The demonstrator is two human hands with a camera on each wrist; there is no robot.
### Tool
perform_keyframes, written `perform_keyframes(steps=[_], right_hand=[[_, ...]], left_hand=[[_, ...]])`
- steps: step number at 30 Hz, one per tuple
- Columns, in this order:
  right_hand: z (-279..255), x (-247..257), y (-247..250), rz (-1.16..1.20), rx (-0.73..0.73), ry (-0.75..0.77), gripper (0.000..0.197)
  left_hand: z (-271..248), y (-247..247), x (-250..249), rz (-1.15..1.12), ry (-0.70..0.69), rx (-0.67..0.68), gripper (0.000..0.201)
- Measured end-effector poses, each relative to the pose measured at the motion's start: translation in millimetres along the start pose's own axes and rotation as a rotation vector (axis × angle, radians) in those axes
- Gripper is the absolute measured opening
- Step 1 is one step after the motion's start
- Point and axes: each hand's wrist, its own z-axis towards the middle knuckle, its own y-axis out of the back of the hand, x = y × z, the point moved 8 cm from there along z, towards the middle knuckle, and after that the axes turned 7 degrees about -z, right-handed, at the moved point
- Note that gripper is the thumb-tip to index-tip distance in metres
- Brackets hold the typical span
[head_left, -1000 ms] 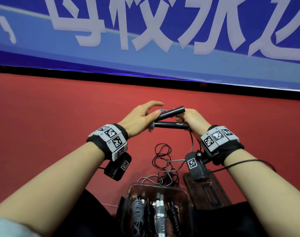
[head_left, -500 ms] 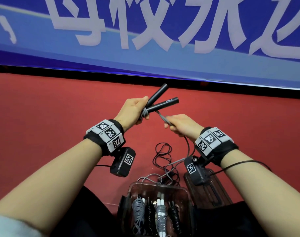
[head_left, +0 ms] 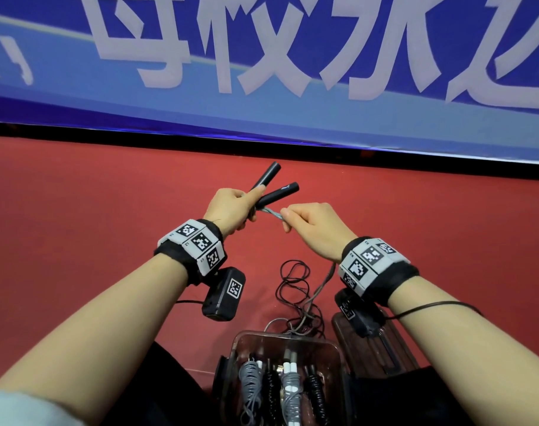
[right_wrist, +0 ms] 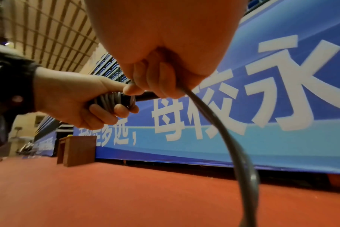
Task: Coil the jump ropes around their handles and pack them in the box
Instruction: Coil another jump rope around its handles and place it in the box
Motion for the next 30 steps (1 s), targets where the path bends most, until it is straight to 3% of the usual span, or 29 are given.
perform_keyframes(steps=[7, 13, 18, 23, 30], right_hand=[[1.7, 12.5, -0.5, -0.053, -0.054, 0.074, 0.028], [3.4, 2.6, 11.0, -0.054, -0.101, 0.040, 0.018], [6.4, -7.9, 17.8, -0.037, -0.140, 0.012, 0.022], [6.5, -16.5, 22.9, -0.067, -0.141, -0.033, 0.022], [5.2, -39.1, 25.6, 0.049, -0.130, -0.140, 0.038]], left_hand=[[0.3, 1.4, -3.0, 0.559, -0.085, -0.172, 0.051], [1.9, 4.9, -3.2, 0.774, -0.114, -0.165, 0.048], [-2.9, -8.0, -1.0, 0.821, -0.153, -0.012, 0.063], [-9.1, -22.8, 5.4, 0.681, -0.140, 0.182, 0.093], [-32.6, -48.5, -8.7, 0.796, -0.328, 0.392, 0.074]])
